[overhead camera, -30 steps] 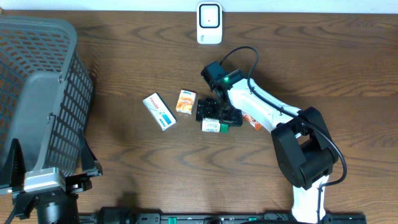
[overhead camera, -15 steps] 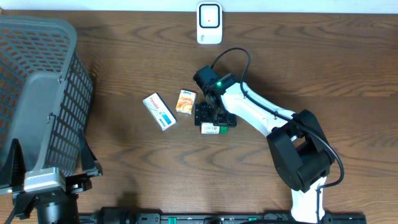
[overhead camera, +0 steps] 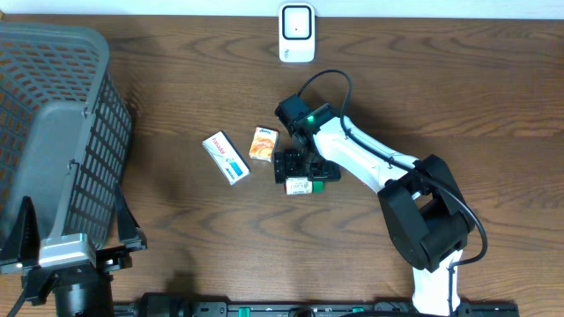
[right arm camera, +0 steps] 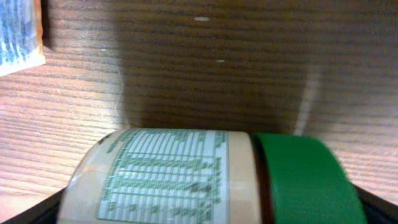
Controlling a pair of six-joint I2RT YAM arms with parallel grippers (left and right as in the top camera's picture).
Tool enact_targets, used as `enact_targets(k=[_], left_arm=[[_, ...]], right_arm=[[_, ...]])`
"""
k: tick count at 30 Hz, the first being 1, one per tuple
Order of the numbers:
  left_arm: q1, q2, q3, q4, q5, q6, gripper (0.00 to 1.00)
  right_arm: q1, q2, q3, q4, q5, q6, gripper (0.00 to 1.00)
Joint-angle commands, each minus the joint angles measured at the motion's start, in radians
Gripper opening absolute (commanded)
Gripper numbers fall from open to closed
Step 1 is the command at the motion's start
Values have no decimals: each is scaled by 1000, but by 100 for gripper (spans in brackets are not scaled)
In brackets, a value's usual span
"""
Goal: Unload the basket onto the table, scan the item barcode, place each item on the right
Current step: 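Lift the pill bottle and carry it up toward the white scanner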
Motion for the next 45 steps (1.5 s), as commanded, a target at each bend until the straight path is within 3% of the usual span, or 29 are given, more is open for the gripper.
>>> enact_targets(k=[1,13,29,37,45], left_arm=[[-5,-6,1,-1,9,-9,99],[-5,-40,1,-7,9,-9,99],[-5,-40,-30,-23,9,-9,99],[-5,-40,-34,-27,10,-9,99],[-5,-40,-34,-35,10,-9,99]], right_arm=[[-8,9,-6,0,77,-57,99],[14,10,-112,53,146,-91,99],[12,9,-118,47,67,-91,88],[9,9,-54,-25,56,-91,77],[-9,9,-1,-108,-52,-90,76]])
